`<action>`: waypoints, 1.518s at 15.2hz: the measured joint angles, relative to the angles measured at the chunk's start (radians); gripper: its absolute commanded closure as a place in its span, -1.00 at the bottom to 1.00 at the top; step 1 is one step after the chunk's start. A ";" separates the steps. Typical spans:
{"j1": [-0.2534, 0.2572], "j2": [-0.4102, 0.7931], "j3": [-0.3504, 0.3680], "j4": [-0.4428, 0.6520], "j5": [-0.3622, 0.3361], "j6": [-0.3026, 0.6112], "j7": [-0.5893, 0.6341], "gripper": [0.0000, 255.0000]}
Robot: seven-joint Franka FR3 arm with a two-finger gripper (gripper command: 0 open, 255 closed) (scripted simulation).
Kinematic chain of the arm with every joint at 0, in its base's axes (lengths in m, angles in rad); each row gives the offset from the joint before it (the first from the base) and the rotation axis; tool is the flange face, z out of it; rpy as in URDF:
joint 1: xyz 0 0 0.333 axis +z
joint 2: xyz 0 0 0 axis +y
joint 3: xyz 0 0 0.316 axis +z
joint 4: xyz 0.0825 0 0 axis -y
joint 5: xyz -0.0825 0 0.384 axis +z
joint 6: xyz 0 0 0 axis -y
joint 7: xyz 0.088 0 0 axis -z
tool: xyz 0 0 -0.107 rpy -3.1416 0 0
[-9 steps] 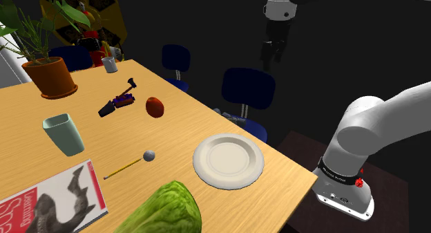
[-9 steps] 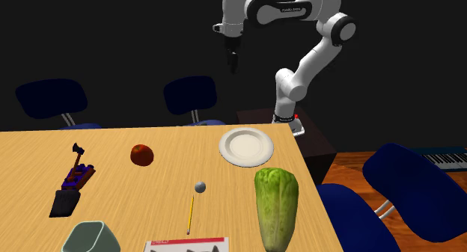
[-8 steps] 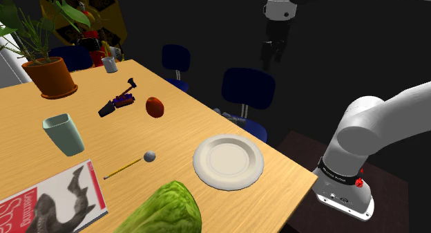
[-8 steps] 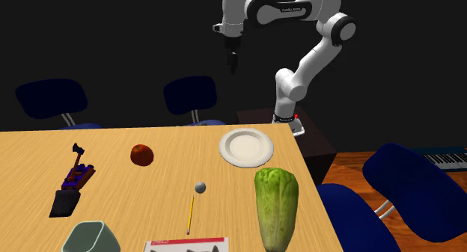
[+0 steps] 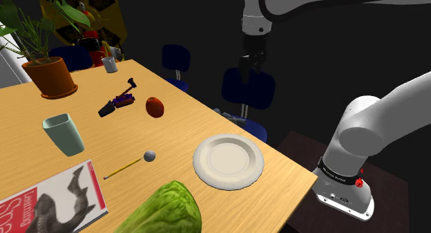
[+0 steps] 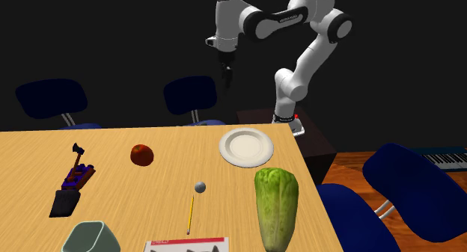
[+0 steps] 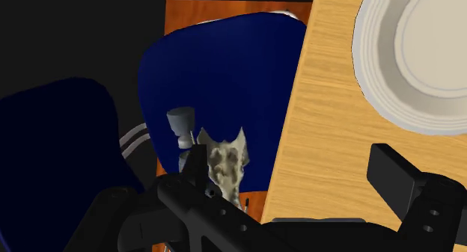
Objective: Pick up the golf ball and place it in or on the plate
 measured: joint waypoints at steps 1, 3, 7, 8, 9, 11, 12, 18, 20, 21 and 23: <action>0.007 0.020 0.021 -0.002 0.009 0.022 0.020 -1.00; 0.016 0.072 0.052 0.018 0.016 0.055 0.050 -1.00; 0.034 0.179 0.125 0.063 0.025 0.120 0.123 -1.00; 0.038 0.204 0.140 0.074 0.024 0.134 0.139 -1.00; 0.040 0.230 0.154 0.083 0.022 0.150 0.153 -1.00; 0.046 0.288 0.187 0.119 0.013 0.172 0.189 -1.00; 0.051 0.315 0.204 0.133 0.009 0.185 0.210 -1.00; 0.077 0.517 0.300 0.257 -0.061 0.249 0.342 -1.00; 0.089 0.587 0.323 0.315 -0.095 0.253 0.384 -1.00; 0.099 0.615 0.334 0.335 -0.109 0.255 0.407 -1.00; 0.119 0.707 0.352 0.404 -0.159 0.263 0.454 -1.00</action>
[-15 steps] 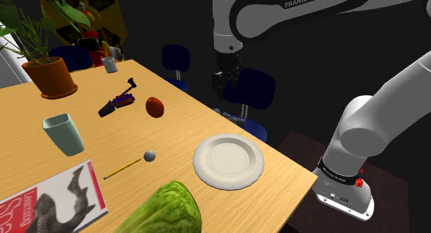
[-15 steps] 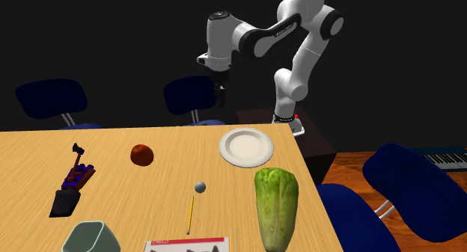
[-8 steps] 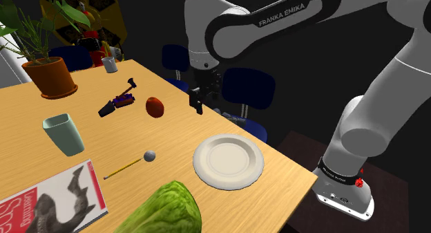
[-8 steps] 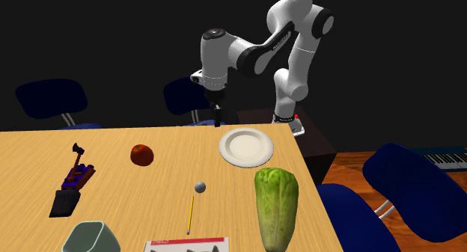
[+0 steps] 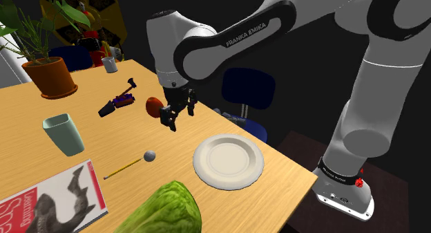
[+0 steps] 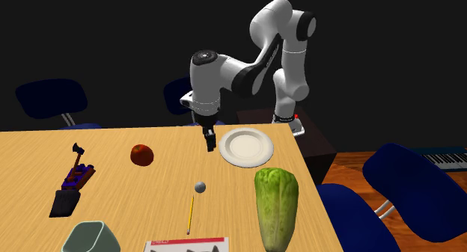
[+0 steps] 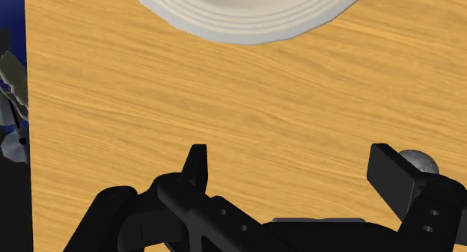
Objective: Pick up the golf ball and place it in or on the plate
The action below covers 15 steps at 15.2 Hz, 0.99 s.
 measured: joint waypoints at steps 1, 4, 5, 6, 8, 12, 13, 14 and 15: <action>0.012 0.042 0.005 0.029 -0.023 0.006 0.022 -1.00; 0.060 0.150 0.018 0.131 -0.085 -0.009 0.083 -1.00; 0.078 0.193 0.018 0.171 -0.108 -0.013 0.100 -1.00; 0.102 0.241 0.018 0.224 -0.133 -0.026 0.120 -1.00; 0.140 0.311 0.015 0.289 -0.168 -0.033 0.148 -1.00; 0.213 0.443 0.001 0.436 -0.225 -0.063 0.180 -1.00; 0.220 0.458 -0.003 0.447 -0.231 -0.059 0.183 -1.00; 0.221 0.468 -0.005 0.448 -0.235 -0.052 0.184 -1.00; 0.222 0.473 -0.007 0.442 -0.239 -0.042 0.188 -1.00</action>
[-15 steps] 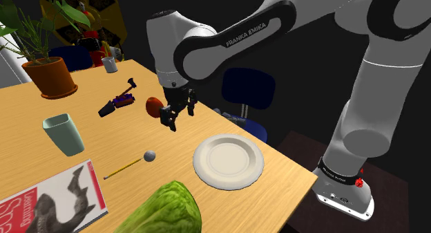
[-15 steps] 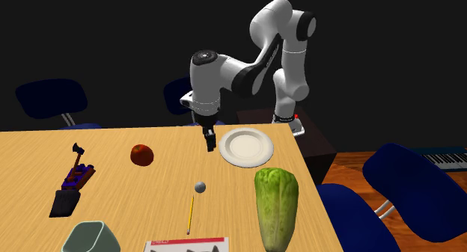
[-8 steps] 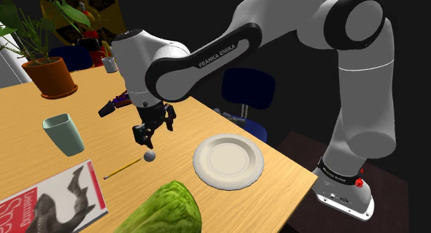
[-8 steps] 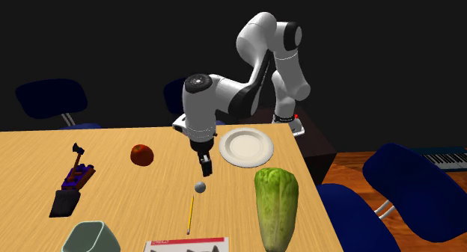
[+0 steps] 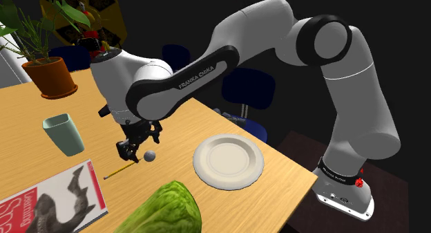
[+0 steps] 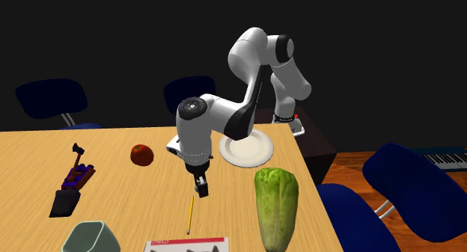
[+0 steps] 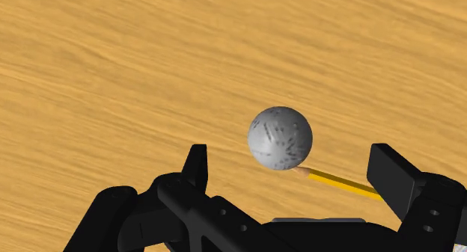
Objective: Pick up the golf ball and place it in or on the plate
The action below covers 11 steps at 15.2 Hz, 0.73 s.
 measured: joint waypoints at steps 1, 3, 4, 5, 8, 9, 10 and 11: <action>-0.002 0.003 -0.002 -0.009 -0.002 0.011 0.000 -1.00; -0.002 0.010 -0.004 -0.025 -0.008 0.033 0.007 -1.00; -0.002 0.015 -0.006 -0.028 -0.010 0.041 0.007 -1.00; -0.002 0.016 -0.007 -0.032 -0.011 0.046 0.009 -1.00; -0.001 0.019 -0.008 -0.033 -0.013 0.050 0.010 -1.00; -0.001 0.019 -0.008 -0.033 -0.013 0.050 0.010 -1.00; -0.001 0.019 -0.008 -0.033 -0.013 0.050 0.010 -1.00; -0.001 0.019 -0.008 -0.033 -0.013 0.050 0.010 1.00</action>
